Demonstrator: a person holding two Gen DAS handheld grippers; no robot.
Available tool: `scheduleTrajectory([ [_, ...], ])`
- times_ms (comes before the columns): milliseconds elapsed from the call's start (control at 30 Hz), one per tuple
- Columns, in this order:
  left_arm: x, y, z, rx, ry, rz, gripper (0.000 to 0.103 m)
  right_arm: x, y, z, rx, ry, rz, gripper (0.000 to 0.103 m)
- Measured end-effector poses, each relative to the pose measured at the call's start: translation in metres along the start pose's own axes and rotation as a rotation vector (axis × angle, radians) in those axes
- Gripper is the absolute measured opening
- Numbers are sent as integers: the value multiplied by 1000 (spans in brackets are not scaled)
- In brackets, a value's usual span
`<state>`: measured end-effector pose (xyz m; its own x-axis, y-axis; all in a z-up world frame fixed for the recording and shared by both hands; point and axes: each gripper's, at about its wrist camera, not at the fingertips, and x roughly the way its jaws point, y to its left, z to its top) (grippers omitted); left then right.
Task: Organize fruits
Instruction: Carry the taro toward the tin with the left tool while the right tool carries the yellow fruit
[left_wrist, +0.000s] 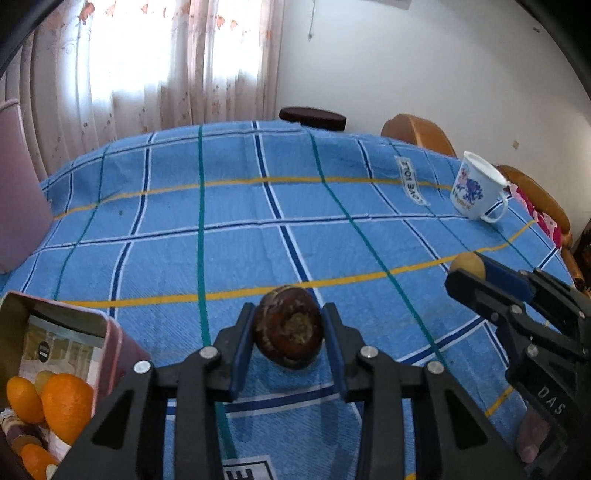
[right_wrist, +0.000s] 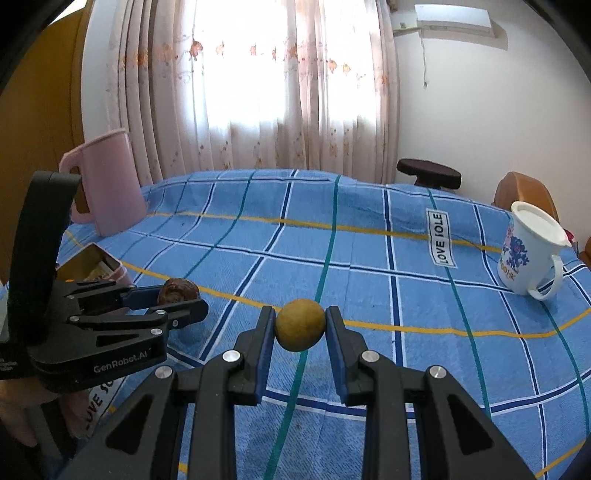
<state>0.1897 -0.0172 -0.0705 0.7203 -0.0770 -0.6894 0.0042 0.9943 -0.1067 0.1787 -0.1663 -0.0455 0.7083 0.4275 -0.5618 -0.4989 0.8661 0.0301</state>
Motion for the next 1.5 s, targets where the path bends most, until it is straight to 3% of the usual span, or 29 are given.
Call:
scheduleTrajectory([
  [533, -25, -7, -4, 32, -140, 55, 38, -20, 1, -2, -8, -106, 10, 29],
  [1500, -58, -14, -16, 54, -304, 107, 38, -45, 5, -6, -38, -240, -7, 29],
])
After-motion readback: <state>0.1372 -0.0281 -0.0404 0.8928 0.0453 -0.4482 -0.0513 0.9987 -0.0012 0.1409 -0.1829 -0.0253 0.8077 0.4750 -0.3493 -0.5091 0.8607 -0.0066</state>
